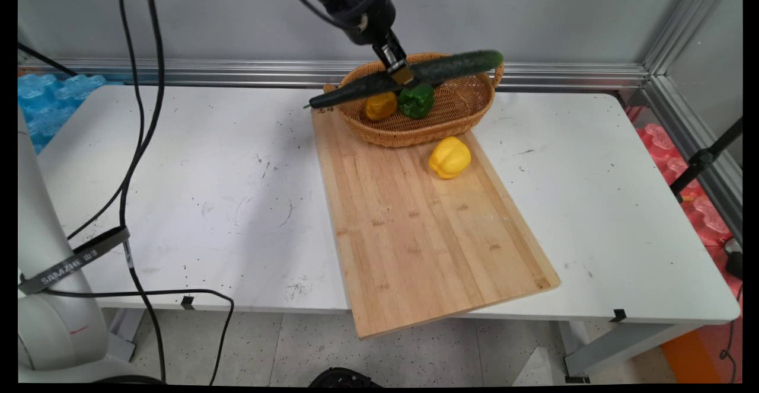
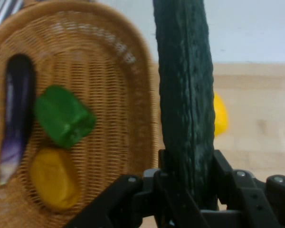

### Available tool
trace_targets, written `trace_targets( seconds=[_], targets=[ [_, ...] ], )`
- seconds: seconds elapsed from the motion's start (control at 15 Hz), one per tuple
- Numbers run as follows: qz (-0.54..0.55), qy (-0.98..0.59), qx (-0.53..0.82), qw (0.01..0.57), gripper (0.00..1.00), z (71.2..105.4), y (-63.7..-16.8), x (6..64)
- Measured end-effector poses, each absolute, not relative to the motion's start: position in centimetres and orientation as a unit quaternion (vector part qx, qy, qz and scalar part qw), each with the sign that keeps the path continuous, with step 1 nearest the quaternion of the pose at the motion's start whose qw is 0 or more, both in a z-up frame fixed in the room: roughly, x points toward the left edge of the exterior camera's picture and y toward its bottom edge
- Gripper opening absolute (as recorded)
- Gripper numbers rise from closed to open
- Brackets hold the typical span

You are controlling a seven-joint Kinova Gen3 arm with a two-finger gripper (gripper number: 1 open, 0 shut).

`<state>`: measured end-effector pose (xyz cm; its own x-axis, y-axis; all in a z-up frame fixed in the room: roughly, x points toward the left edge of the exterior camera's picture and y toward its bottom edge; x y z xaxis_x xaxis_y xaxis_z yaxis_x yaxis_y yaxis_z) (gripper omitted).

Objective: Place the picked object in the vegetable basket

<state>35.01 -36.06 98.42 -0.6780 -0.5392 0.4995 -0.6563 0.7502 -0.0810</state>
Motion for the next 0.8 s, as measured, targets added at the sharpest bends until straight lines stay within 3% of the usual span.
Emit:
trace_targets(
  seconds=[0.8],
  targets=[
    [0.148, -0.866, 0.446, 0.17, 0.0, 94.2, -43.4, 33.0]
  ],
)
